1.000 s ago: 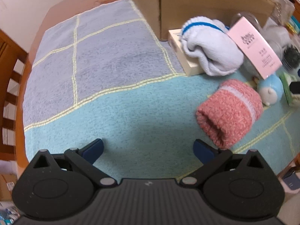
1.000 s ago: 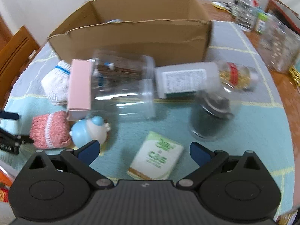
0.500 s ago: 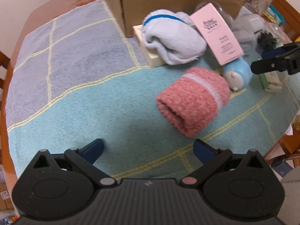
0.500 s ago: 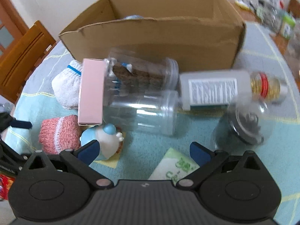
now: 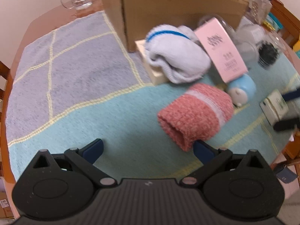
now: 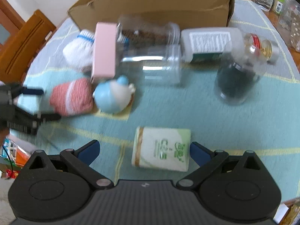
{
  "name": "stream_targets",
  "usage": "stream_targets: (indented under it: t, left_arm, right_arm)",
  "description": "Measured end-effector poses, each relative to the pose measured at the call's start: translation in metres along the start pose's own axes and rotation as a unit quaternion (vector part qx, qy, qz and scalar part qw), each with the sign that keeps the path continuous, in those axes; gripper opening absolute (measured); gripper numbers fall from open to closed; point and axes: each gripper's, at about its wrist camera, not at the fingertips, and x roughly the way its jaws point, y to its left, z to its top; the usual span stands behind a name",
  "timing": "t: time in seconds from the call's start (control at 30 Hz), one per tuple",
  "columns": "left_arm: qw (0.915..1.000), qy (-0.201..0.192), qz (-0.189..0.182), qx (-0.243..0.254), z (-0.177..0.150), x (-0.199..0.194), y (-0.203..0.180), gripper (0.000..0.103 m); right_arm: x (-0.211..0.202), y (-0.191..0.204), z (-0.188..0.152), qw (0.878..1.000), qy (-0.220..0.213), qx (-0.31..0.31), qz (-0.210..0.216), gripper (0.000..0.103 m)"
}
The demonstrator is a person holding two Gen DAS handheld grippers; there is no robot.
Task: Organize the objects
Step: 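Grasp the pink sock with the left tool while the right tool grasps another C&S tissue pack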
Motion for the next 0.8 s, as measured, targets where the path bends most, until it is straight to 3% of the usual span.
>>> stream_targets:
  t: [0.13, 0.23, 0.37, 0.57, 0.8]
  left_arm:
    - [0.9997, -0.013, 0.022, -0.005, 0.009, 0.006, 0.021, 0.102]
    - [0.9987, -0.017, 0.048, -0.009, 0.013, 0.005, 0.031, 0.102]
    - [0.9993, -0.014, 0.031, -0.018, 0.010, -0.003, 0.035, 0.102]
    - [0.9996, -0.005, -0.007, -0.028, 0.001, -0.026, 0.005, 0.102]
    - [0.9976, -0.024, -0.051, -0.040, 0.011, -0.032, -0.035, 0.102]
  right_arm:
    - [-0.004, 0.010, -0.015, 0.999, -0.008, -0.006, -0.035, 0.103]
    - [-0.003, 0.016, -0.020, 0.996, -0.015, -0.025, -0.085, 0.103]
    - [0.003, 0.017, -0.023, 0.990, -0.013, -0.048, -0.135, 0.103]
    - [0.016, 0.008, -0.019, 0.992, -0.007, -0.037, -0.117, 0.103]
    - [0.013, 0.002, -0.027, 0.992, -0.042, -0.045, -0.113, 0.103]
